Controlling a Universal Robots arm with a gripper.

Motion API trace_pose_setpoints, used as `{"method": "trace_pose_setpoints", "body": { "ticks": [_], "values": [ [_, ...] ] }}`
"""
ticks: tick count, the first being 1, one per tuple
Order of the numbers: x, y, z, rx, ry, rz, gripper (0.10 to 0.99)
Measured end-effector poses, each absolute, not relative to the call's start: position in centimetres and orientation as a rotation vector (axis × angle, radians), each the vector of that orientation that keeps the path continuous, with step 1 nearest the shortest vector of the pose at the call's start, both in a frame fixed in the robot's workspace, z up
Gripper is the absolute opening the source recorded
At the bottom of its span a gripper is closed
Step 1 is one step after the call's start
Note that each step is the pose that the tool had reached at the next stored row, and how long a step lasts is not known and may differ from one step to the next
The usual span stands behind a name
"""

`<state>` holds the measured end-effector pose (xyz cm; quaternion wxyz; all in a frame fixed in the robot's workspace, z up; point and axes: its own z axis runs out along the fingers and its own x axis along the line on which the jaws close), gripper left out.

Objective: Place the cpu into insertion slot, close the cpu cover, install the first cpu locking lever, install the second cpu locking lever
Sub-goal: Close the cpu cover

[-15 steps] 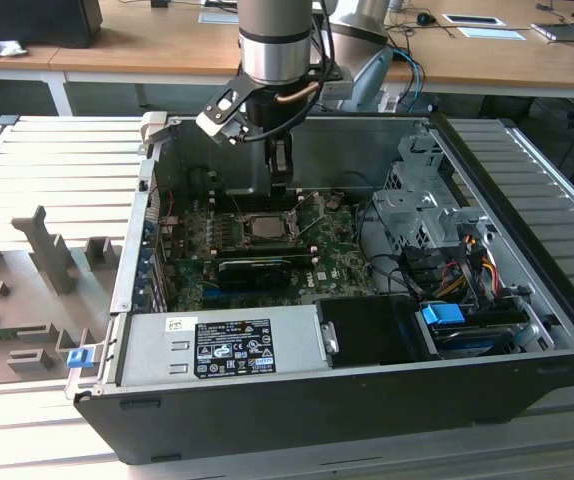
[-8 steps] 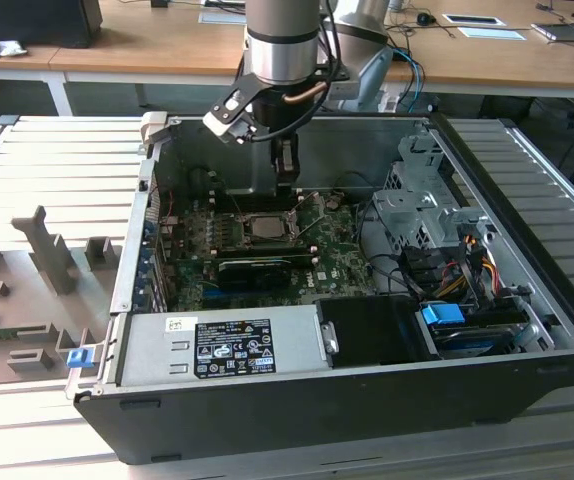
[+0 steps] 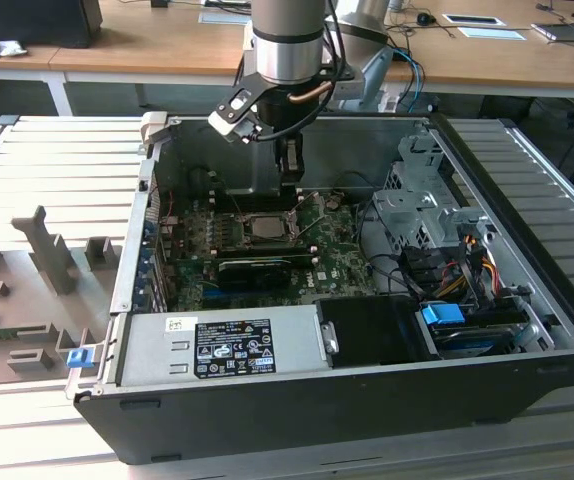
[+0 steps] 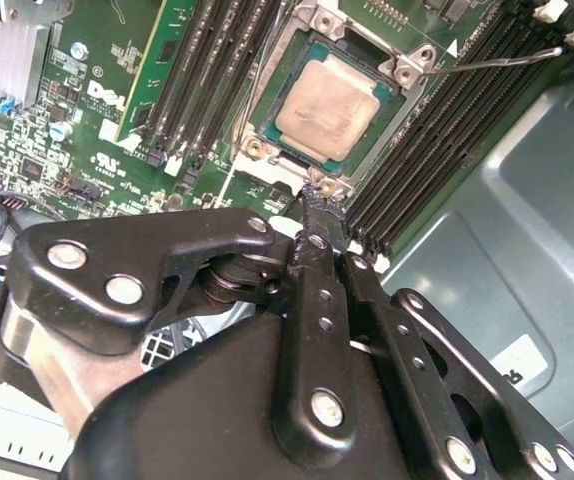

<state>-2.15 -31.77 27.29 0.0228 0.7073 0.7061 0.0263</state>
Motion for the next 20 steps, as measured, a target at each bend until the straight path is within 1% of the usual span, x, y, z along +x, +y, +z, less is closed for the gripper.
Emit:
{"method": "trace_pose_setpoints", "body": {
  "ticks": [20],
  "values": [
    [-0.6,-31.6,27.5,2.19,2.187,0.081,0.106]
  ]
}}
